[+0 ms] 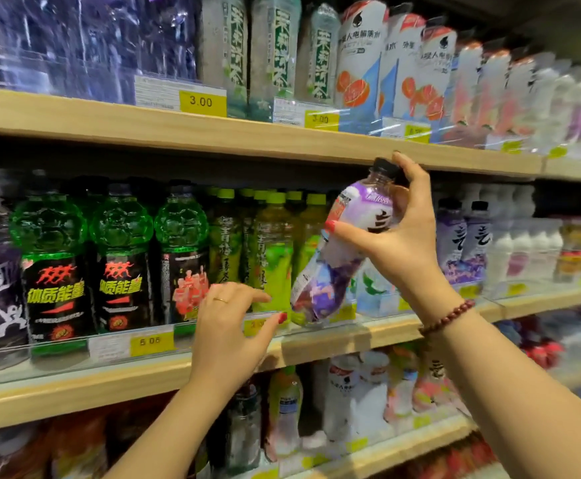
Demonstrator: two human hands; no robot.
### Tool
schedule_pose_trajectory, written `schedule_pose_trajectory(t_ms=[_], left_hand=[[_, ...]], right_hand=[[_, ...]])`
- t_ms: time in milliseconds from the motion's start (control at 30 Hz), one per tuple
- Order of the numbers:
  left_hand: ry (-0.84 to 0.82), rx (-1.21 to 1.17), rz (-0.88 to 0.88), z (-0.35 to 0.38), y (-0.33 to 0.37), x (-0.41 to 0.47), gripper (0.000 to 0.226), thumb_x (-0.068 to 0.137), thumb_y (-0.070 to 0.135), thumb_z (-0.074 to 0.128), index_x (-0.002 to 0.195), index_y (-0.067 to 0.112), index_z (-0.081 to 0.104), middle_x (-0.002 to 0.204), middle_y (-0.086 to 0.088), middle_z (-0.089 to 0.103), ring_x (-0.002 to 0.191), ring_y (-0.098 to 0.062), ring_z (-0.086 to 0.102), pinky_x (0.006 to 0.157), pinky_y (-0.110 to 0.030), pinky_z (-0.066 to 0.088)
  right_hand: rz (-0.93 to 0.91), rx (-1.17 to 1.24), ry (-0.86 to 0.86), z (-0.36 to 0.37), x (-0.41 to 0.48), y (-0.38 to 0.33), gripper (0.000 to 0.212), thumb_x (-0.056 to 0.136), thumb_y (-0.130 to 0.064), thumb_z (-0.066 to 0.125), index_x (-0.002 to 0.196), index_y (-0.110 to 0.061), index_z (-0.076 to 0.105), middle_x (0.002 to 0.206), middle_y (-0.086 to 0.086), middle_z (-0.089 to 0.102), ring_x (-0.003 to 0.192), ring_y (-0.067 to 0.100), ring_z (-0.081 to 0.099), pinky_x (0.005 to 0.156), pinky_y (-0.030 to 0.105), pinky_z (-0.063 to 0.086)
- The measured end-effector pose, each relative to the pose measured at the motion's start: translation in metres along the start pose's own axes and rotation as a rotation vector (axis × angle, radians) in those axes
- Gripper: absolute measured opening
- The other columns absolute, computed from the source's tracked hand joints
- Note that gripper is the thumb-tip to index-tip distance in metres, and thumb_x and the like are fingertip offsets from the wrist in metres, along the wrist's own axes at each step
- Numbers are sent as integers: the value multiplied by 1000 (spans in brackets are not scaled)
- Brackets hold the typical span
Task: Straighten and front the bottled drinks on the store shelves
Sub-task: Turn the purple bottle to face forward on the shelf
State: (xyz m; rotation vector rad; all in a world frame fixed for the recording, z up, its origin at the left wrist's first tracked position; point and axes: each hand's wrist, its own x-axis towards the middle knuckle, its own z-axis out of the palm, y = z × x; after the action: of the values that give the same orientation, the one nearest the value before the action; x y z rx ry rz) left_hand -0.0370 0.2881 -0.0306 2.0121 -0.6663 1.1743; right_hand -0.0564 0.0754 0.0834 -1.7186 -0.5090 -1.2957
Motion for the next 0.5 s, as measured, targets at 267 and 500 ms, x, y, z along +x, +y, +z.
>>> schedule_pose_trajectory(t_ms=[267, 500], left_hand=[[-73, -93, 23, 104, 60, 12, 25, 70, 23, 85, 87, 14, 70, 87, 0, 65, 89, -24, 58, 80, -30, 41], [-127, -62, 33, 194, 103, 33, 30, 72, 26, 83, 96, 16, 70, 92, -1, 66, 94, -27, 60, 80, -40, 49]], right_hand=[[46, -119, 38, -114, 20, 56, 101, 51, -37, 90, 139, -29, 39, 127, 2, 58, 110, 14, 61, 94, 36, 54], [54, -160, 34, -177, 46, 113, 106, 49, -43, 88, 141, -29, 37, 121, 1, 61, 106, 14, 63, 93, 38, 55]])
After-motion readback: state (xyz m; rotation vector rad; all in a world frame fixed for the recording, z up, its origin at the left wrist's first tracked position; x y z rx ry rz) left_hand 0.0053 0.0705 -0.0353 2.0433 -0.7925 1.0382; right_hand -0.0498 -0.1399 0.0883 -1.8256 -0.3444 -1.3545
